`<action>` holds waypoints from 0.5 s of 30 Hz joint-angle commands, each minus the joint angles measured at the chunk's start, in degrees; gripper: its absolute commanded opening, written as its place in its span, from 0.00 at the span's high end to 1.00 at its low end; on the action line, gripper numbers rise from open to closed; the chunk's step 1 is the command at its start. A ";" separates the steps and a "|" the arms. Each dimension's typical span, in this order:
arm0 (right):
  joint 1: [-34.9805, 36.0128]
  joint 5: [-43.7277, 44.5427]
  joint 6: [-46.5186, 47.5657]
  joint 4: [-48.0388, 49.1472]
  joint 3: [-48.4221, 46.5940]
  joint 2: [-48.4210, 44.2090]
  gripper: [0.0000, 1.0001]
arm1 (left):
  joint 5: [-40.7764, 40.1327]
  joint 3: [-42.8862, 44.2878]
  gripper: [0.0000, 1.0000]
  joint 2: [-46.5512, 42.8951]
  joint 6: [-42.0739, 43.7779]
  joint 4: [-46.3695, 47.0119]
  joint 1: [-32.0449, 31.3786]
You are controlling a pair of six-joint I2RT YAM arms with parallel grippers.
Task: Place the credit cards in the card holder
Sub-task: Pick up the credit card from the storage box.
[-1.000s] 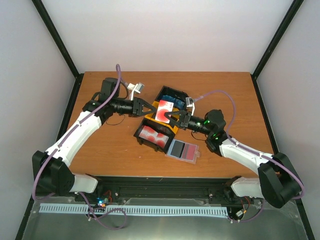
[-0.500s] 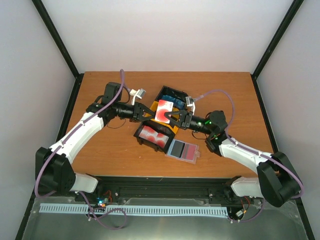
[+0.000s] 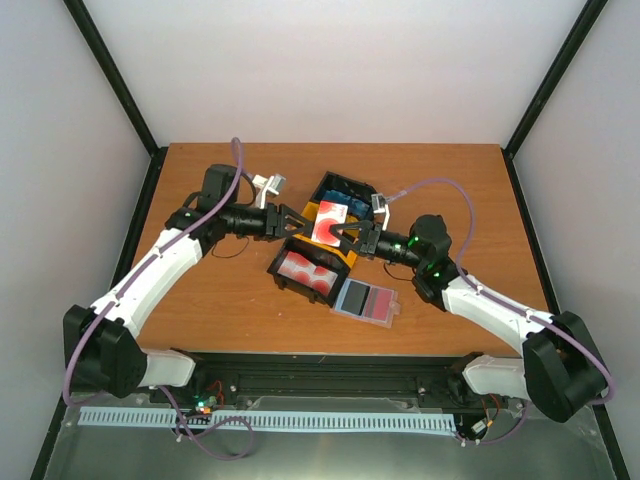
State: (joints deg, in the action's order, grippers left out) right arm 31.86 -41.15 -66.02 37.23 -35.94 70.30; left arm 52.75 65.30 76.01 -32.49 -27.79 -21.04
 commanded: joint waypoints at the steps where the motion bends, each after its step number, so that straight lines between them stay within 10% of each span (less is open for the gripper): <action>1: -0.22 -0.85 2.13 -0.95 -1.72 -0.60 0.97 | 5.13 -0.45 0.51 -1.39 -0.18 4.74 0.30; 15: -0.22 -4.83 -3.64 10.18 -0.28 0.97 0.97 | 8.77 -2.54 0.75 0.13 1.60 4.48 0.25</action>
State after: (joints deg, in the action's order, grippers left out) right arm 31.86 -44.12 -67.55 40.66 -36.29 70.70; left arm 60.47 62.94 75.70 -31.94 -23.88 -21.04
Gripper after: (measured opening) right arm 0.030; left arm 0.262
